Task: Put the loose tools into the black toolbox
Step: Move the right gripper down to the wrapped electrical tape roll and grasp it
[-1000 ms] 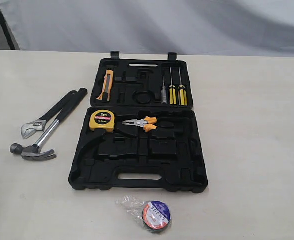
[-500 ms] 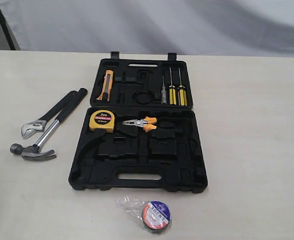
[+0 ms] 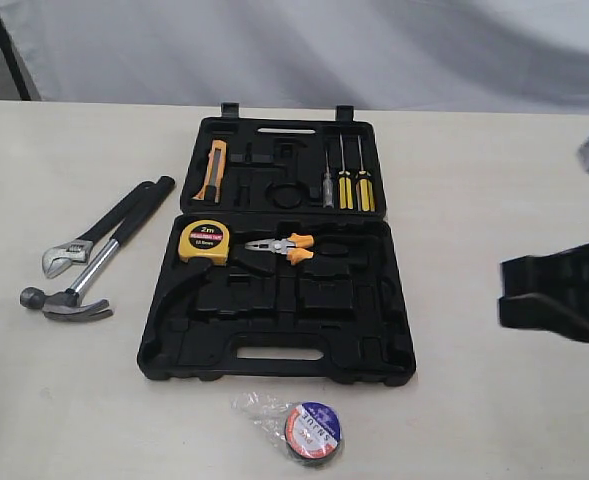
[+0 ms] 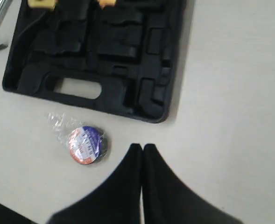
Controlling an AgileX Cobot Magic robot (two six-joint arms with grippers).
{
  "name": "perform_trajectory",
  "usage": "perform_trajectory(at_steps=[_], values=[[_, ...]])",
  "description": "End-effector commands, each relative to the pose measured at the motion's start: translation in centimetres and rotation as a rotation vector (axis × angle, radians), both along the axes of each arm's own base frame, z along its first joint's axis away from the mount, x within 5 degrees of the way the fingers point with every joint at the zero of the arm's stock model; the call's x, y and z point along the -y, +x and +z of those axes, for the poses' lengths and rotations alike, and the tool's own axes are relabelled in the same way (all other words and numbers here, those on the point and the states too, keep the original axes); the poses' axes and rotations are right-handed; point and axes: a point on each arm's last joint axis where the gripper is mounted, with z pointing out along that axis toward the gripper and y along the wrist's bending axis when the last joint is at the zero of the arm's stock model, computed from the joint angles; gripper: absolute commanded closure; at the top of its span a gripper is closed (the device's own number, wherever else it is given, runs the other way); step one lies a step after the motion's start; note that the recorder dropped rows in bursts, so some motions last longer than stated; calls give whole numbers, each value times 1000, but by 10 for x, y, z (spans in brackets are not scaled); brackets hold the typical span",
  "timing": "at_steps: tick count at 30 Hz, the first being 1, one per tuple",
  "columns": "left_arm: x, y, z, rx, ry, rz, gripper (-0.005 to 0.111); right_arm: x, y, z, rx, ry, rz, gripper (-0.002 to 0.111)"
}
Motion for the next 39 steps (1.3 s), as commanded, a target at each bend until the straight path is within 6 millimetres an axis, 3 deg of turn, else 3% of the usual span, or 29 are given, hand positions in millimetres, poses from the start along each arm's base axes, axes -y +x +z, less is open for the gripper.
perform_trajectory(at_steps=[1, 9, 12, 14, 16, 20, 21, 28, 39], values=[[0, -2, -1, 5, -27, 1, 105, -46, 11, -14, -22, -42, 162, 109], [0, -2, -1, 5, -27, 1, 105, -144, 11, -56, -119, -274, 424, 108], [0, -2, -1, 5, -27, 1, 105, -166, 16, -69, -158, -325, 429, 108], [0, -2, -1, 5, -27, 1, 105, -176, 22, -75, -177, -333, 421, 99], [0, -2, -1, 5, -27, 1, 105, -181, 26, -79, -189, -338, 413, 83], [0, -2, -1, 5, -27, 1, 105, -183, 28, -83, -216, -327, 360, 37], [0, -2, -1, 5, -27, 1, 105, -183, 28, -83, -219, -324, 349, 33], [0, -2, -1, 5, -27, 1, 105, -176, 28, -98, -243, -351, 232, 35], [0, -2, -1, 5, -27, 1, 105, -181, 32, -116, -246, -346, 227, 35]])
